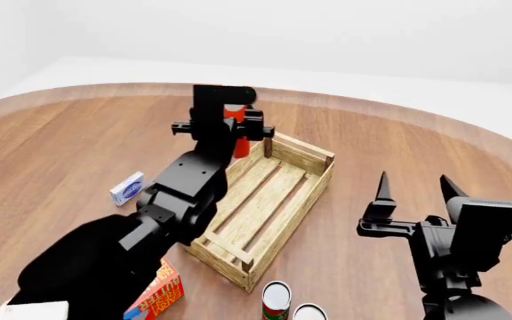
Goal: Pick up the ketchup, and put it in the wooden tray.
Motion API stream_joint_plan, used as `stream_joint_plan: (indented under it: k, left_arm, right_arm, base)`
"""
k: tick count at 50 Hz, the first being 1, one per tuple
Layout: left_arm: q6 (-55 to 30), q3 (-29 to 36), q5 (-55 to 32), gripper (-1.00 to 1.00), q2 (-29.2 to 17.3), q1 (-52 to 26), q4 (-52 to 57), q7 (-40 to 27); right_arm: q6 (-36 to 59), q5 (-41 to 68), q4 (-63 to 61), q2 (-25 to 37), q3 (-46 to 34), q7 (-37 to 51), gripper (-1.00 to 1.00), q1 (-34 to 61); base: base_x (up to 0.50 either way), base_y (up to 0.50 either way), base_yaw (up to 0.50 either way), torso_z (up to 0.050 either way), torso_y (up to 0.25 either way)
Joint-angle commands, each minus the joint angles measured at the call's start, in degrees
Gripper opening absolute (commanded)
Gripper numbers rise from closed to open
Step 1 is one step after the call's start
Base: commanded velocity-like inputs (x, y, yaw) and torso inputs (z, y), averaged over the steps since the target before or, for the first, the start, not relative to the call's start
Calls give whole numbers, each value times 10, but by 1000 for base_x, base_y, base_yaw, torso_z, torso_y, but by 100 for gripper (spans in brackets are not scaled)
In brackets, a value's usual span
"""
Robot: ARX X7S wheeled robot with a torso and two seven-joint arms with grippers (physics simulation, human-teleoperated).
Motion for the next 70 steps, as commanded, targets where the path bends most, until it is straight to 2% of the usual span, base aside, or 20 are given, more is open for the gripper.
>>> stream_joint_plan:
  k: [1, 28, 70]
  left_arm:
    - [-5, 46, -49, -100, 1, -16, 18, -15]
    - [-17, 49, -56, -100, 1, -29, 33, -28]
    - [-10, 49, -61, -100, 1, -46, 34, -37]
  right_arm:
    - [4, 9, -21, 8, 18, 12, 100, -20]
    - [2, 9, -19, 6, 20, 24, 100, -24]
    - [-1, 16, -18, 7, 19, 29, 100, -25]
  base:
    - [0, 0, 0, 0, 0]
    - [0, 0, 0, 0, -22]
    - [-1, 0, 0, 0, -186]
